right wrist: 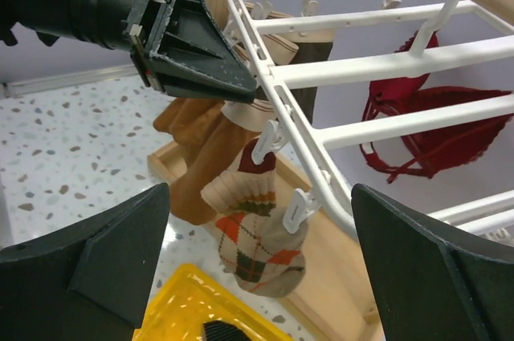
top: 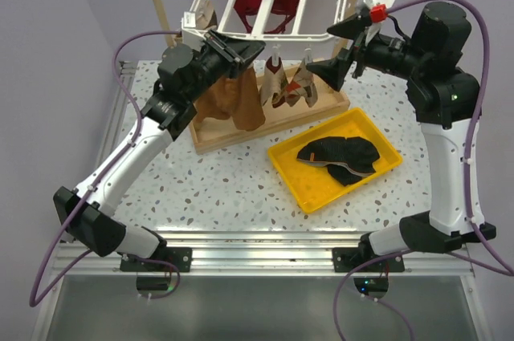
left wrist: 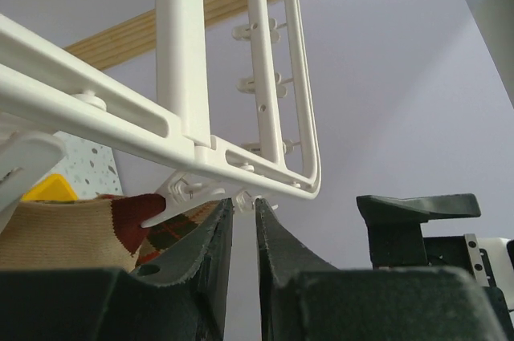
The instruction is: Remove the underwear clipped to the hanger
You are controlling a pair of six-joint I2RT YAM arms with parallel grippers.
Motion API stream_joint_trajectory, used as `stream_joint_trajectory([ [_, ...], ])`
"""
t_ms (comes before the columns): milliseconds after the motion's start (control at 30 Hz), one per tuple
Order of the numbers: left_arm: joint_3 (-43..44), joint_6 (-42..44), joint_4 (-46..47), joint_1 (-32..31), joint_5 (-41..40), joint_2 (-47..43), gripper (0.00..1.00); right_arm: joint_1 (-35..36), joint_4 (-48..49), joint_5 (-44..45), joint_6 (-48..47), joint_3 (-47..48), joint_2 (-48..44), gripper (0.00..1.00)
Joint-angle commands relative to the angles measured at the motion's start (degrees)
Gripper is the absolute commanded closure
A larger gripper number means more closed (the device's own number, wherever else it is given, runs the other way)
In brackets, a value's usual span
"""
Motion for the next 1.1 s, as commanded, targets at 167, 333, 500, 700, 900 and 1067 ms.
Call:
stream_joint_trajectory([
  [167, 2.6, 1.2, 3.5, -1.6, 0.0, 3.5, 0.79, 10.5, -1.7, 21.4, -23.6, 2.6, 2.7, 0.01],
  [333, 3.5, 1.4, 4.0, -2.0, 0.1, 5.2, 0.79, 17.1, -0.6, 32.6, -33.4, 1.2, 3.5, 0.02],
  [500, 4.1, 1.7, 4.2, -2.1, 0.2, 6.1, 0.78, 21.1, 2.3, 43.2, -40.0, -1.2, 4.5, 0.08],
  [700, 4.5, 1.9, 4.4, -2.1, 0.2, 6.7, 0.78, 22.6, 1.5, 43.8, -41.8, -2.5, 4.5, 0.12],
  [900, 4.8, 2.0, 4.4, -2.1, 0.4, 7.1, 0.78, 25.1, 4.9, 49.1, -45.8, -4.8, 6.3, 0.18],
  [1067, 4.6, 2.1, 4.2, -2.0, 0.3, 6.9, 0.78, 25.5, 8.4, 55.4, -48.9, -3.9, 8.9, 0.25],
])
